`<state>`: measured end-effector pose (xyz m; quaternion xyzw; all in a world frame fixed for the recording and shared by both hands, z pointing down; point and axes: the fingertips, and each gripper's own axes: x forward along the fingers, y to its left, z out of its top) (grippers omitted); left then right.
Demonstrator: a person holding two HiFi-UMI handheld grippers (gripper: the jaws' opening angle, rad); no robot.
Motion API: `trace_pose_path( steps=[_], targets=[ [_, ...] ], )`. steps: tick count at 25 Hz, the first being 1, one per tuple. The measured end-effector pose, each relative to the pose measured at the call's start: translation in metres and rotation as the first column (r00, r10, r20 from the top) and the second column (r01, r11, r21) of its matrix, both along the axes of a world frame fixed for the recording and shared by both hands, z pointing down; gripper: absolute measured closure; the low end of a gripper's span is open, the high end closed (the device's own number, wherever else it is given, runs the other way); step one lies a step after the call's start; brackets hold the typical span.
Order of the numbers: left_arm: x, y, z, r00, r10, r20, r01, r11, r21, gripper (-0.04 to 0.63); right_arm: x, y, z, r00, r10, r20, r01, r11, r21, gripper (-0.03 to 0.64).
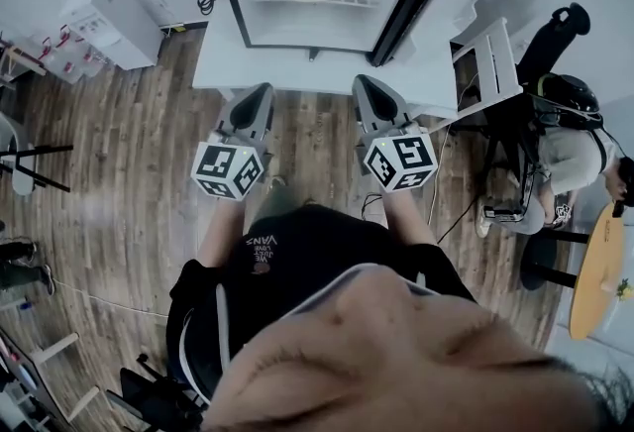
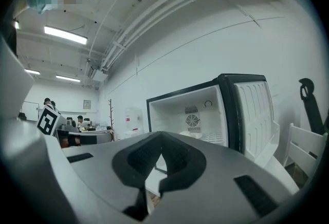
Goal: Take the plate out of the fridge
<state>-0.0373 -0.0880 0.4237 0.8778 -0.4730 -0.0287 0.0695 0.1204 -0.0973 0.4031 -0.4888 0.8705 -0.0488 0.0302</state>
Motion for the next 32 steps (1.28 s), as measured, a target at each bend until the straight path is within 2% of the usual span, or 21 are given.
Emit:
trace_pose_path(
  steps=[7,17,32],
  targets=[
    [-0.001,-0.045,-0.002,0.998,0.060,-0.015,-0.060,0.998,-0.010,0.578,-0.006,-0.035,-0.005,0.999,0.045,-0.006,-0.045,0.999,0.002,0.606],
    [-0.011,-0.113,-0.016,0.988,0.152,-0.016,-0.152,0.988,0.013,0.579,-0.026,-0.091,-0.014,0.993,0.115,-0.008,-0.115,0.993,0.015,0.607],
    [-0.028,-0.161,-0.013,0.963,0.270,-0.013,-0.270,0.963,0.001,0.578,-0.049,-0.130,-0.011,0.977,0.215,-0.010,-0.215,0.977,0.013,0.606]
  ],
)
